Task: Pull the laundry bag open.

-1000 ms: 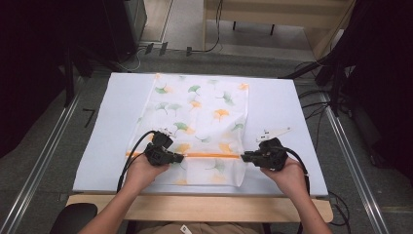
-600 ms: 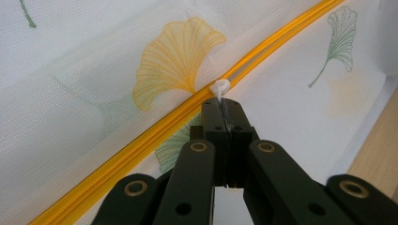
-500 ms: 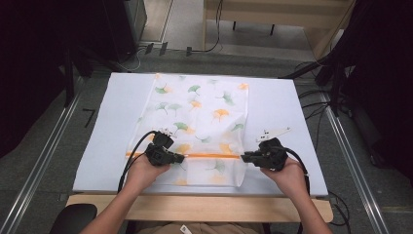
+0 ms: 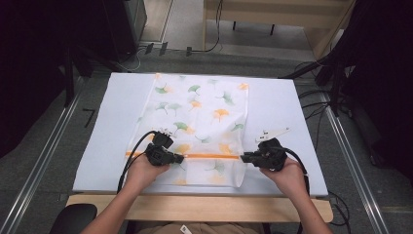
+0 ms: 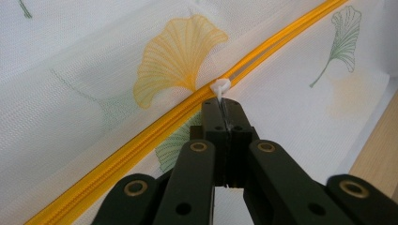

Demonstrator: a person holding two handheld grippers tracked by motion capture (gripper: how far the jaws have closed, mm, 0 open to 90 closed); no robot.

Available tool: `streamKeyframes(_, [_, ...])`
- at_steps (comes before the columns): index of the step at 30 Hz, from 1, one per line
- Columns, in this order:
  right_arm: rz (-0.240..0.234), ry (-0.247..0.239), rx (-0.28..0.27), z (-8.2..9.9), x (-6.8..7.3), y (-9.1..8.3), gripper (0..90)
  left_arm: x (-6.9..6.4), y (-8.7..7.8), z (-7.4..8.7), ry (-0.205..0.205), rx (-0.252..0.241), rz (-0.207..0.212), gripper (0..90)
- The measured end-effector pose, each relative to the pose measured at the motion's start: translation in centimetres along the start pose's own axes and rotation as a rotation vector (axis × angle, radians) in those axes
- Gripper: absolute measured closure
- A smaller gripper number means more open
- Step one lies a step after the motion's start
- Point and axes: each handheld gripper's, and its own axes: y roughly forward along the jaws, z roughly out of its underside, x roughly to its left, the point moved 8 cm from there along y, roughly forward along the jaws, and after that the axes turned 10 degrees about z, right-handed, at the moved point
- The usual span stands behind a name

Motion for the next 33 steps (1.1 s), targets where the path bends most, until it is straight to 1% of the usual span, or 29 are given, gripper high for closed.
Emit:
streamKeyframes(4, [0.002, 0.003, 0.003, 0.0, 0.0, 0.0, 84.4, -0.1, 0.0, -0.1, 0.000, -0.007, 0.000, 90.0])
streamKeyframes(11, [0.000, 0.001, 0.002, 0.0, 0.0, 0.0, 84.4, 0.0, 0.0, -0.1, 0.002, -0.001, -0.002, 90.0])
streamKeyframes(12, [0.000, 0.003, 0.003, 0.0, -0.1, 0.0, 84.4, 0.1, 0.0, 0.1, 0.000, 0.008, 0.004, 90.0])
streamKeyframes(13, [-0.001, 0.003, 0.002, 0.0, 0.0, 0.0, 84.6, 0.3, 0.0, 0.2, -0.002, 0.016, -0.004, 90.0])
streamKeyframes(16, [0.000, 0.000, -0.001, 0.1, -0.1, -0.1, 84.6, 0.8, -0.2, 0.5, -0.019, 0.020, -0.005, 90.0])
streamKeyframes(18, [0.007, 0.005, 0.006, 0.2, -0.2, 0.0, 84.6, 1.2, -0.8, 0.7, -0.011, 0.025, -0.038, 90.0])
streamKeyframes(19, [0.007, 0.005, 0.006, 0.2, -0.2, 0.0, 84.6, 1.2, -0.8, 0.7, -0.011, 0.025, -0.038, 90.0])
streamKeyframes(20, [0.010, 0.003, 0.008, 0.2, -0.4, 0.0, 84.6, 1.4, -1.2, 0.9, -0.013, 0.033, -0.044, 90.0])
streamKeyframes(21, [0.010, 0.003, 0.008, 0.2, -0.4, 0.0, 84.6, 1.6, -1.4, 1.1, -0.016, 0.032, -0.050, 90.0])
streamKeyframes(22, [0.010, 0.001, 0.008, 0.3, -0.4, 0.0, 84.6, 2.2, -1.9, 1.7, -0.041, 0.029, -0.054, 90.0])
streamKeyframes(23, [0.010, 0.001, 0.008, 0.3, -0.4, 0.0, 84.6, 2.2, -1.9, 1.7, -0.041, 0.029, -0.054, 90.0])
streamKeyframes(24, [0.009, 0.004, 0.014, 0.3, -0.3, 0.1, 84.6, 2.7, -2.3, 2.1, -0.064, 0.018, -0.032, 90.0])
streamKeyframes(26, [0.008, -0.001, 0.013, 0.3, -0.2, 0.2, 84.6, 2.7, -2.4, 2.2, -0.057, 0.019, -0.036, 90.0])
streamKeyframes(27, [0.011, -0.006, 0.018, 0.2, -0.1, 0.3, 84.7, 2.5, -2.2, 2.1, -0.055, 0.015, -0.040, 90.0])
streamKeyframes(30, [0.014, -0.006, 0.026, 0.3, -0.2, 0.4, 84.7, 2.3, -2.0, 2.0, -0.048, 0.017, -0.036, 90.0])
streamKeyframes(33, [0.012, -0.003, 0.017, 0.3, -0.4, 0.3, 84.7, 2.2, -2.0, 2.0, -0.049, 0.021, -0.035, 90.0])
